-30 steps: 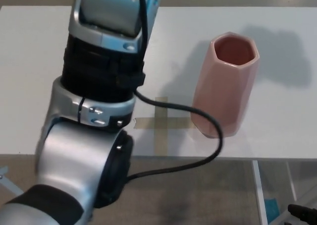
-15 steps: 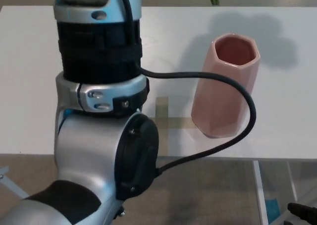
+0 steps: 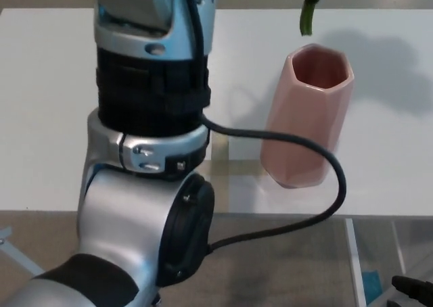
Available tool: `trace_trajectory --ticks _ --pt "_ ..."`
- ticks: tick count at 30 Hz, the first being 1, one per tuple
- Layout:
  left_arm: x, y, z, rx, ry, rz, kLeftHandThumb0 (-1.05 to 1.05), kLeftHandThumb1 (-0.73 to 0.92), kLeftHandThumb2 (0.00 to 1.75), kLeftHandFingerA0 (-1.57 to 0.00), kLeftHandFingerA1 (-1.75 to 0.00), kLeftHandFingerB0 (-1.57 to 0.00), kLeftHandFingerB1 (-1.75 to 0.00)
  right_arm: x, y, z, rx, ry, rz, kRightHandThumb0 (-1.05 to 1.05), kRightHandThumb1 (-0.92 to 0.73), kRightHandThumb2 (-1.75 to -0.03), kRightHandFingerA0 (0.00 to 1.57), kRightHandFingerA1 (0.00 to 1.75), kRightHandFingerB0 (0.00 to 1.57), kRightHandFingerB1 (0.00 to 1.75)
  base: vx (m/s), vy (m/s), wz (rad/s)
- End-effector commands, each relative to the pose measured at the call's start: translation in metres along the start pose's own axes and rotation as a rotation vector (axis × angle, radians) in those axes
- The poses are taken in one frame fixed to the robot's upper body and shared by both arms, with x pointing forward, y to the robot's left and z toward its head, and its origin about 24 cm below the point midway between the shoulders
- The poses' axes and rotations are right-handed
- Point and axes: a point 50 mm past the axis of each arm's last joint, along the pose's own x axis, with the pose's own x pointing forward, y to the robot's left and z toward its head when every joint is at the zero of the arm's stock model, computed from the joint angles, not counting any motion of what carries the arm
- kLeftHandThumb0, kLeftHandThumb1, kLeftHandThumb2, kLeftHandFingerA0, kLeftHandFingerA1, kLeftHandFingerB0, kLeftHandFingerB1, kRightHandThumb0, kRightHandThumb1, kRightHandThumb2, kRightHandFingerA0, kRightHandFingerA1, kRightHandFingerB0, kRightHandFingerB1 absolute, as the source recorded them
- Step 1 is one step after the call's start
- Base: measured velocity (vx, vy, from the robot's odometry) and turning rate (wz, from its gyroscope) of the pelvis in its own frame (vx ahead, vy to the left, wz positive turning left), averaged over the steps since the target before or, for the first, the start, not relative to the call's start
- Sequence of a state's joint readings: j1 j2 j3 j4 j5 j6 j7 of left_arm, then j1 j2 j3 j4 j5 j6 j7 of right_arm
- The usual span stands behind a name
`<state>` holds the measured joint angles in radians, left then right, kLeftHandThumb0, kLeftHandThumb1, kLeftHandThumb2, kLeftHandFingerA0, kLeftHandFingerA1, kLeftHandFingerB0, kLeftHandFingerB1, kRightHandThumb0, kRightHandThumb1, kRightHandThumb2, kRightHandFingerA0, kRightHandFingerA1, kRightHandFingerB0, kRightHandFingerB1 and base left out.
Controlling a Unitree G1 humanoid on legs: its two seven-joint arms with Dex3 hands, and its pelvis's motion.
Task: Use the left hand to pick up the rose and then lift and insert it into the pink vase.
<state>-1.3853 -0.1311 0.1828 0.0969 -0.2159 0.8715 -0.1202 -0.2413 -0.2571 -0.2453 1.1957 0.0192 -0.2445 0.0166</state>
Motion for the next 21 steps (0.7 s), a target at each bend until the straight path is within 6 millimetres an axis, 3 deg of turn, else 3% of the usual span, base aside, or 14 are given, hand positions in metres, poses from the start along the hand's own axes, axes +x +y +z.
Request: trace_trajectory --ticks 1,4,5,10,21 --pt "0.001 -0.010 -0.012 0.035 -0.002 -0.045 -0.21 0.80 0.63 -1.03 -1.49 -0.80 -0.87 -0.001 -0.001 -0.004 0.017 0.019 0.003 -0.20 -0.60 -0.57 0.62 0.51 0.59 0.49 0.00 0.000 0.00" --pt "0.001 -0.011 -0.012 0.038 -0.004 -0.046 -0.21 0.80 0.63 -1.03 -1.49 -0.80 -0.87 -0.001 -0.001 -0.004 0.017 0.019 0.003 -0.20 -0.60 -0.57 0.62 0.51 0.59 0.49 0.00 0.000 0.00" --pt "0.003 -0.012 -0.023 0.136 0.007 -0.035 -0.22 0.81 0.64 -0.95 -1.46 -0.76 -0.90 -0.001 -0.001 -0.004 0.023 0.019 0.004 -0.20 -0.60 -0.57 0.62 0.51 0.59 0.49 0.00 0.000 0.00" --pt "0.005 -0.013 -0.032 0.207 0.015 -0.009 -0.23 0.82 0.64 -0.85 -1.44 -0.78 -0.84 -0.001 -0.001 -0.004 0.022 0.014 0.007 -0.20 -0.60 -0.57 0.62 0.51 0.59 0.49 0.00 0.000 0.00" --pt "0.013 -0.010 -0.038 0.210 0.018 0.023 -0.23 0.83 0.64 -0.88 -1.41 -0.78 -0.83 0.000 0.000 0.001 0.021 0.000 0.008 -0.19 -0.60 -0.57 0.63 0.51 0.58 0.49 0.00 0.000 0.00"
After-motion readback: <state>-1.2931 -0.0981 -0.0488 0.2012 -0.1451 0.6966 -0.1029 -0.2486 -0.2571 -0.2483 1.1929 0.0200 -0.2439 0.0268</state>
